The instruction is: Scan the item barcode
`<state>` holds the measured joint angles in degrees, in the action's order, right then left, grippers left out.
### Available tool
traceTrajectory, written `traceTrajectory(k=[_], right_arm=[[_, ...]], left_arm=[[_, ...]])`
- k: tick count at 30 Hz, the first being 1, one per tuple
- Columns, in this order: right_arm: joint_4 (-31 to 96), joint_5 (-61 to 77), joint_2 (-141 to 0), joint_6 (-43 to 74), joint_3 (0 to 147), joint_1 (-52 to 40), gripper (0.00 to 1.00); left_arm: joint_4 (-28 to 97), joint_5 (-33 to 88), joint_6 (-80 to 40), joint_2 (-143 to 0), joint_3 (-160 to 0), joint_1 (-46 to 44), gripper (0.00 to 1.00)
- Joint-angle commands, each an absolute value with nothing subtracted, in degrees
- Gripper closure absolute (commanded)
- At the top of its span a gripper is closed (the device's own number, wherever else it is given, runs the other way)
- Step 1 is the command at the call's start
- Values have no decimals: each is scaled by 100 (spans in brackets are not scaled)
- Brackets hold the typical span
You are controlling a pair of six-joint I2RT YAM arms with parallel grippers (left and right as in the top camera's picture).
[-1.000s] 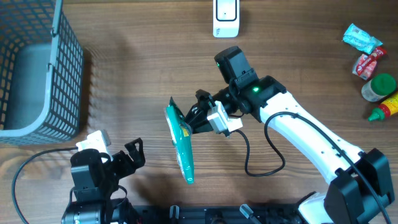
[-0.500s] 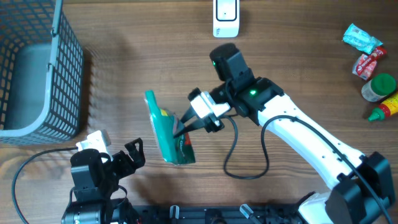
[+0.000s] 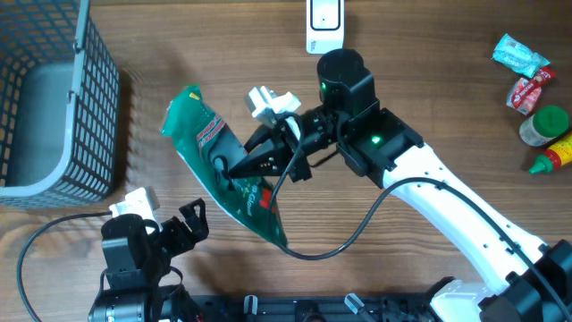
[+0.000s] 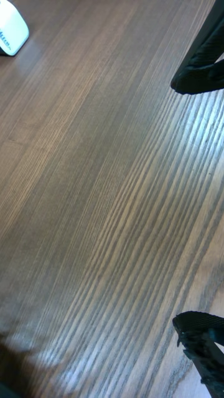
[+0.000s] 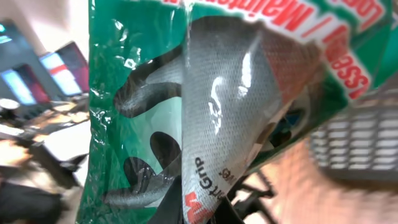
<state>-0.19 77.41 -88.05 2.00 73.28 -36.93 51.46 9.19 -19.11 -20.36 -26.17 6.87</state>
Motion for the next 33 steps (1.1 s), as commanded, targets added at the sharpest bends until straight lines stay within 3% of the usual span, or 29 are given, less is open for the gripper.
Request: traceTrajectory(k=[1, 3, 6, 9, 12, 15, 18, 21, 22, 23, 26, 27, 28, 30, 33], right_arm=[[-508, 7181, -8794, 340, 7343, -3660, 96], [-62, 6539, -8794, 390, 7343, -3621, 96], [1302, 4635, -8794, -760, 7343, -3599, 96], [1208, 3918, -8759, -1068, 7343, -3597, 96], [78, 3640, -8659, -626, 7343, -3616, 96], [-541, 2377, -8591, 19, 7343, -3621, 96], [-327, 1380, -8586, 178, 7343, -3621, 96], [676, 631, -8637, 548, 7341, -3618, 93], [974, 578, -8683, 694, 7338, -3618, 80], [1492, 622, -8790, 840, 7336, -3612, 0], [2794, 1210, -9190, 438, 7336, -3581, 2], [3153, 1310, -9358, 403, 7336, -3581, 9], [3387, 1319, -9480, 403, 7336, -3581, 10], [3850, 1219, -9830, 362, 7336, -3581, 0], [4012, 1035, -10304, 360, 7338, -3573, 0]], left_arm=[[5133, 867, -1839, -2010, -2587, 727, 0], [5133, 867, -1839, -2010, -2587, 727, 0], [5133, 867, -1839, -2010, -2587, 727, 0], [5133, 867, -1839, -2010, -2587, 727, 0], [5133, 867, -1839, -2010, -2587, 727, 0], [5133, 867, -1839, -2010, -2587, 727, 0], [5133, 864, -1839, -2010, -2587, 727, 0], [5133, 867, -1839, -2010, -2587, 727, 0], [5133, 867, -1839, -2010, -2587, 727, 0], [5133, 867, -1839, -2010, -2587, 727, 0], [5133, 864, -1839, -2010, -2587, 727, 0], [5133, 867, -1839, -2010, -2587, 727, 0], [5133, 864, -1839, -2010, -2587, 727, 0], [5133, 864, -1839, -2010, -2587, 727, 0], [5133, 867, -1839, -2010, -2587, 727, 0]])
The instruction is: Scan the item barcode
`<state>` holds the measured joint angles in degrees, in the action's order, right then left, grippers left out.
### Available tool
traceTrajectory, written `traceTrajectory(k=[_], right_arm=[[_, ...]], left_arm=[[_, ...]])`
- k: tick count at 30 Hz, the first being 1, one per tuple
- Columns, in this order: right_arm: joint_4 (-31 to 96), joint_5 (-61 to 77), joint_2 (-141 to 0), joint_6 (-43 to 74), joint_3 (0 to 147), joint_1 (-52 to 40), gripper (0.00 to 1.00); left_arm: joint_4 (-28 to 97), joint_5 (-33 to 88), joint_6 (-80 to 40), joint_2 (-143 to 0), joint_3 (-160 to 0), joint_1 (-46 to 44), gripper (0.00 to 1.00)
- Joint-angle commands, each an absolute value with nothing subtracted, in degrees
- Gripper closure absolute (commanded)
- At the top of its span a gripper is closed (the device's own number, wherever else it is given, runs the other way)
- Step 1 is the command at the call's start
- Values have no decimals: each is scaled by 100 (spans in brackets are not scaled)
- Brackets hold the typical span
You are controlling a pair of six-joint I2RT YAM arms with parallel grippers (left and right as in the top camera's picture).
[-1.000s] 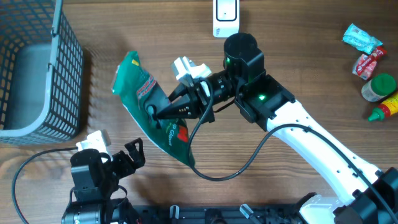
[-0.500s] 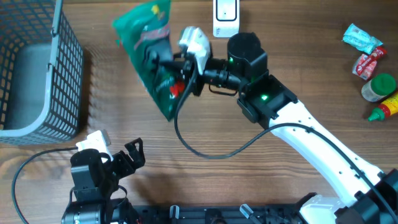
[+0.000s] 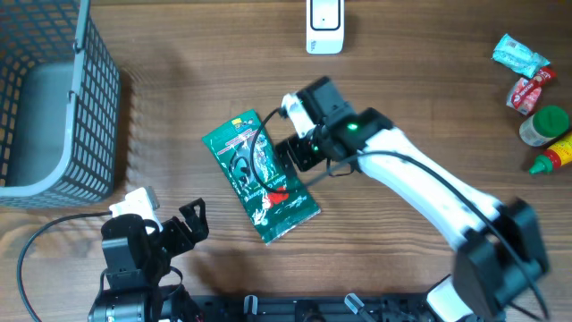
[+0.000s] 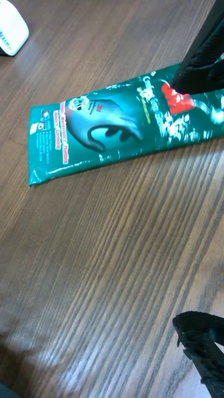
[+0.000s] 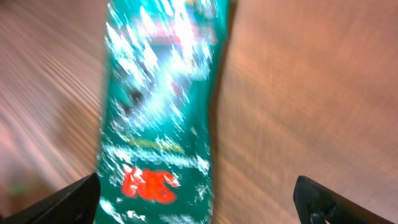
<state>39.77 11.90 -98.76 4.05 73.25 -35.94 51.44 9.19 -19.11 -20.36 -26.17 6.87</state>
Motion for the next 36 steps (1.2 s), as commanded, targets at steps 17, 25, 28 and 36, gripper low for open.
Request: traceTrajectory(k=[17, 25, 28, 36], right_arm=[[2309, 1772, -10967, 489, 7832, -4156, 0], [1376, 228, -12036, 958, 7832, -5205, 0], [1219, -399, -12167, 1385, 7832, -5511, 0], [1791, -556, -12755, 2443, 7837, -5280, 25]], left_arm=[[5133, 867, -1839, -2010, -2587, 727, 0], [5133, 864, -1839, -2010, -2587, 727, 0], [5133, 864, -1839, -2010, -2587, 727, 0], [5133, 867, -1839, -2010, -2587, 727, 0]])
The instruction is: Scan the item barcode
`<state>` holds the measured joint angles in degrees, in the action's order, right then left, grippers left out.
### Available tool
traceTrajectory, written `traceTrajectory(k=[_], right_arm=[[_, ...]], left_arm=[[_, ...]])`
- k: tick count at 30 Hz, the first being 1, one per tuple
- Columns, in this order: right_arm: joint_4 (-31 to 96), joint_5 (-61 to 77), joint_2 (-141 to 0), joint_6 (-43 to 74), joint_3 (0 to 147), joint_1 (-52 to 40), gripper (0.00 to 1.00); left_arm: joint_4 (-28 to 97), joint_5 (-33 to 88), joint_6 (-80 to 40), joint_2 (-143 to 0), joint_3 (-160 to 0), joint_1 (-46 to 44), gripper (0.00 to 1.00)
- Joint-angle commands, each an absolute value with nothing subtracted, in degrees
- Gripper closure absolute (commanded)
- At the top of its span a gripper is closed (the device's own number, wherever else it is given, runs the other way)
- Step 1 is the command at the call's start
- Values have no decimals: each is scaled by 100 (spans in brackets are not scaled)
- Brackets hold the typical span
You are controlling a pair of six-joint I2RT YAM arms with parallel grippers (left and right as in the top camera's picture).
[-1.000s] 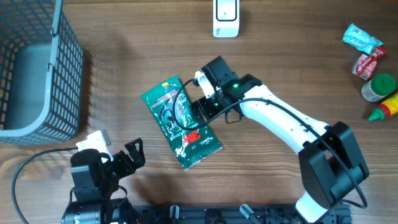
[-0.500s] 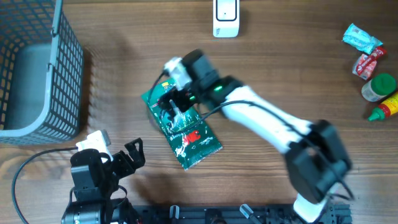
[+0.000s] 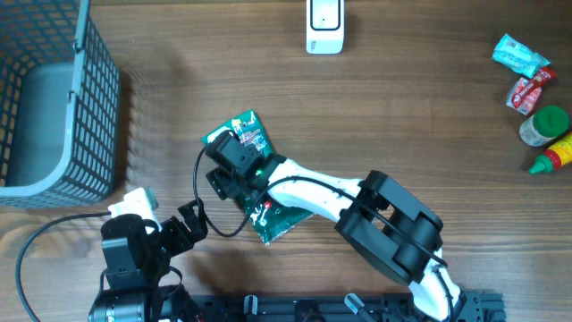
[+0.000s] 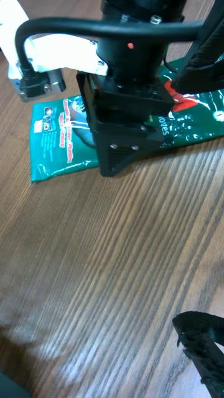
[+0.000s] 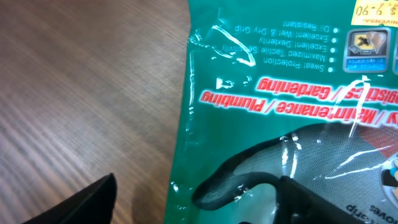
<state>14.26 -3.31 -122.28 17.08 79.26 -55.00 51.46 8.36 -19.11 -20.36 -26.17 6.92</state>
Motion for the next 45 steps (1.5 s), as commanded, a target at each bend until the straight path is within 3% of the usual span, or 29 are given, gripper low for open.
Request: traceTrajectory(k=[1, 7, 8, 13, 15, 21, 24, 26, 27, 38, 41, 43, 44, 45], right_arm=[[1900, -556, -12792, 2641, 7837, -5194, 40], [2239, -325, -13004, 3358, 7839, -4480, 93], [2224, -231, -13026, 3361, 7839, -4368, 95], [2469, 156, -12991, 3229, 8062, -3544, 95], [2735, 137, -12921, 2768, 8246, -3332, 91], [4401, -1004, -12527, 2196, 9295, -3155, 81], [4709, -808, -12256, 2211, 9574, -3293, 57], [4515, -840, -12250, 2154, 9522, -3437, 2], [4348, -880, -12320, 2053, 9424, -3485, 0], [4128, -1330, -12916, 2620, 8460, -3465, 0], [4150, -567, -13050, 2156, 8147, -3457, 2], [4274, 3, -13163, 1977, 7983, -3441, 10], [4377, 191, -13227, 1973, 7929, -3439, 22], [4445, 314, -13297, 1984, 7900, -3439, 43]], left_arm=[[5133, 864, -1839, -2010, -2587, 727, 0], [5133, 867, -1839, -2010, -2587, 727, 0], [5133, 867, -1839, -2010, -2587, 727, 0], [5133, 867, -1839, -2010, -2587, 727, 0], [5133, 867, -1839, -2010, -2587, 727, 0], [5133, 864, -1839, -2010, -2587, 727, 0], [5133, 864, -1841, -2010, -2587, 727, 0], [5133, 867, -1839, -2010, -2587, 727, 0], [5133, 864, -1839, -2010, -2587, 727, 0], [5133, 867, -1839, -2010, -2587, 727, 0], [5133, 867, -1839, -2010, -2587, 727, 0], [5133, 867, -1839, -2010, -2587, 727, 0], [5133, 864, -1839, -2010, -2587, 727, 0], [5133, 867, -1839, -2010, -2587, 727, 0]])
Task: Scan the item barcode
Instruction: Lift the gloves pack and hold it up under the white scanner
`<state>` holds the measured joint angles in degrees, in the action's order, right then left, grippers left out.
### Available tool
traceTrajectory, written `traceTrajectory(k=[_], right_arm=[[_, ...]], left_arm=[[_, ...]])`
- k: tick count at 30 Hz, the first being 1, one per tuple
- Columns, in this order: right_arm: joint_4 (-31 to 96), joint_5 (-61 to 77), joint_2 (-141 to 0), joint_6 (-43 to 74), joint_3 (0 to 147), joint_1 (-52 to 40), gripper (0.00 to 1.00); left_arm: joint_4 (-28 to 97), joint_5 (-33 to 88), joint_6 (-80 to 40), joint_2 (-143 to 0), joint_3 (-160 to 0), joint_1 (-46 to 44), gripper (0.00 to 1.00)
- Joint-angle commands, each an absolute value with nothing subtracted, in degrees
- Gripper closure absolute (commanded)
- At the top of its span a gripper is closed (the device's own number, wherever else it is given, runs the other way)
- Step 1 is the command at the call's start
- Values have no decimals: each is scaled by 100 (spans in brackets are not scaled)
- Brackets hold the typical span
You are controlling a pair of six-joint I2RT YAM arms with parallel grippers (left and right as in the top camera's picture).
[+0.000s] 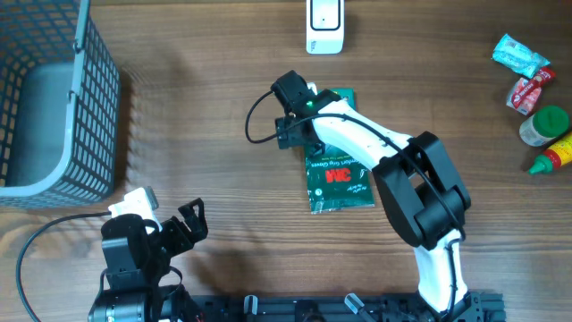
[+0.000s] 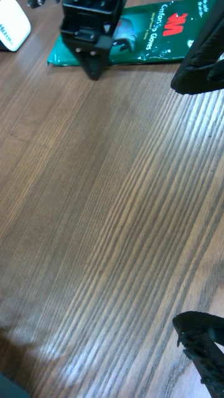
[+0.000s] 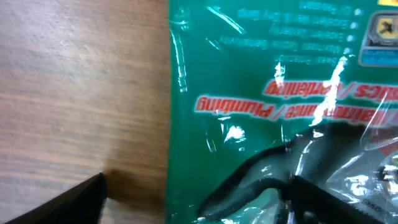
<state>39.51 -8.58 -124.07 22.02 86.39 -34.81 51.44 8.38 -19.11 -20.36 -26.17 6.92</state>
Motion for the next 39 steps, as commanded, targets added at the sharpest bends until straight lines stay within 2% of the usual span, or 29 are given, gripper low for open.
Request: traceTrajectory(k=[1, 3, 4, 9, 11, 16, 23, 29, 34, 36, 39], right_arm=[[4543, 434, -13384, 2032, 7870, -3439, 65], [4764, 458, -13590, 2119, 7863, -3437, 94], [4801, 458, -13642, 2123, 7863, -3437, 96], [4952, 829, -13563, 1734, 8073, -3428, 96], [5148, 1695, -13378, 1181, 8379, -3374, 96], [5712, 4910, -12656, -703, 8941, -3059, 95], [6420, 7205, -12352, -2867, 8842, -2661, 96], [5634, 8141, -12355, -2899, 8436, -2641, 96], [4407, 9063, -12355, -2895, 7837, -2722, 96], [3640, 9299, -12355, -2412, 7544, -2759, 96], [3267, 9301, -12352, -1426, 7498, -2827, 96]], left_arm=[[5133, 864, -1839, -2010, -2587, 727, 0], [5133, 867, -1839, -2010, -2587, 727, 0], [5133, 867, -1839, -2010, -2587, 727, 0], [5133, 867, -1839, -2010, -2587, 727, 0], [5133, 867, -1839, -2010, -2587, 727, 0], [5133, 864, -1839, -2010, -2587, 727, 0], [5133, 867, -1839, -2010, -2587, 727, 0], [5133, 867, -1839, -2010, -2587, 727, 0], [5133, 864, -1839, -2010, -2587, 727, 0], [5133, 864, -1839, -2010, -2587, 727, 0], [5133, 867, -1839, -2010, -2587, 727, 0]])
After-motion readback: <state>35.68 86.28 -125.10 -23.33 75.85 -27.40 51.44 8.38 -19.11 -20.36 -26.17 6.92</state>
